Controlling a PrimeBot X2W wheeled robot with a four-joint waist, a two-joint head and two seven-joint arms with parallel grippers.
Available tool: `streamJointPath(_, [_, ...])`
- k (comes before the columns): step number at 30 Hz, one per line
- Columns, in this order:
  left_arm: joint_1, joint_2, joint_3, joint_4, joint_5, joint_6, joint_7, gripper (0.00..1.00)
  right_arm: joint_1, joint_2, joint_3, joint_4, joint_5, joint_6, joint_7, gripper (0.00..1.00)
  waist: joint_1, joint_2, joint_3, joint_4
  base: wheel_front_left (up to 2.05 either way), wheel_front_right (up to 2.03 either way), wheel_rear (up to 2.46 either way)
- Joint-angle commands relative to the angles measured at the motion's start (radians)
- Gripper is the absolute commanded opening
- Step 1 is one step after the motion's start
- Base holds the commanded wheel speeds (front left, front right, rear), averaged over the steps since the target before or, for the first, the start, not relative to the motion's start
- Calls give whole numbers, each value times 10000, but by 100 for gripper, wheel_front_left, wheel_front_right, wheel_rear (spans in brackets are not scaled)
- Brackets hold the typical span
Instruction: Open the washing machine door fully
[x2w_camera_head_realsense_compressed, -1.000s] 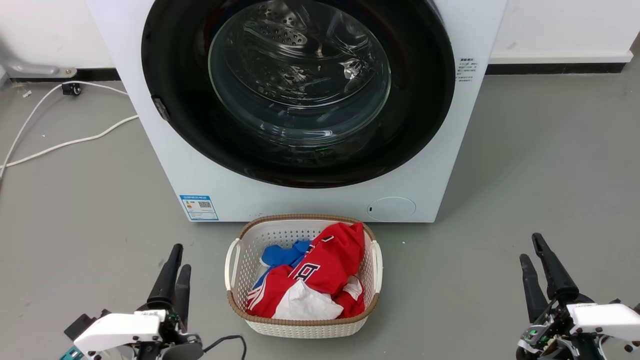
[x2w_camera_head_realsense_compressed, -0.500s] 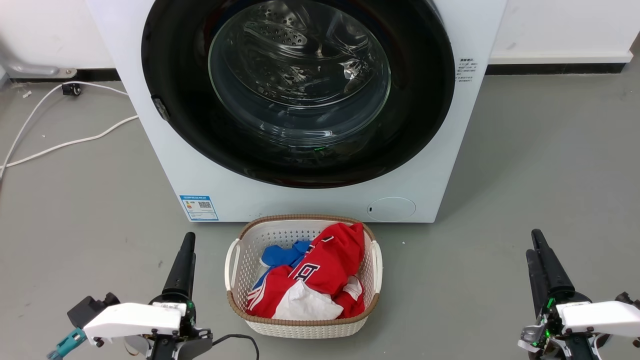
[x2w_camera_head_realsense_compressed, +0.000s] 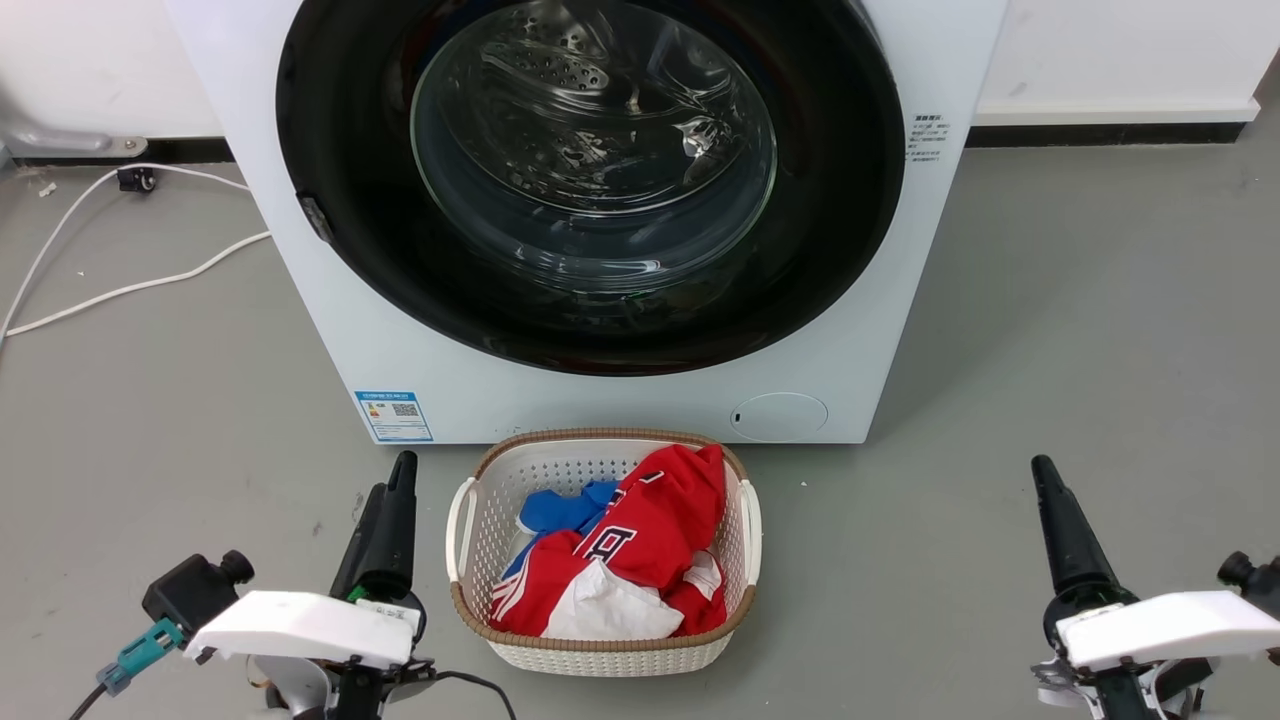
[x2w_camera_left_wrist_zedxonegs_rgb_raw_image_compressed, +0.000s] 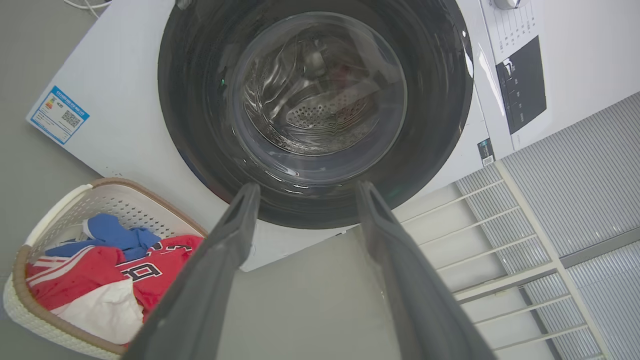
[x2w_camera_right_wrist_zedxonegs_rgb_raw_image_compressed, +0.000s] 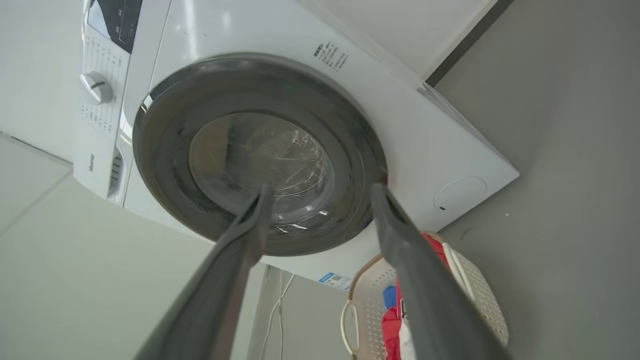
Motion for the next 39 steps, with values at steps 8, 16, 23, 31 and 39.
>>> streamJointPath(8, [-62, 215, -96, -240, 1987, 43, -353, 100, -32, -62, 174, -327, -2100, 12, 3, 100, 0, 0, -6, -26, 0, 0, 0])
streamJointPath(16, [-48, 478, -329, -343, 3815, 252, -677, 100, 59, -44, 293, -473, -3696, 15, 89, 100, 0, 0, 9, -54, 0, 0, 0])
streamJointPath(23, [-45, 705, -611, -389, 4900, 351, -891, 100, 123, -3, 236, -638, -4732, 17, 4, 100, 0, 0, -13, -70, 0, 0, 0])
streamJointPath(31, [99, 972, -887, -529, 5921, 499, -1112, 100, 187, 21, 156, -853, -5797, 19, -43, 100, 0, 0, -59, -49, 0, 0, 0])
streamJointPath(39, [314, 1150, -1084, -579, 6635, 613, -1295, 100, 292, 39, 71, -999, -6624, 20, -76, 100, 0, 0, -119, -2, 0, 0, 0])
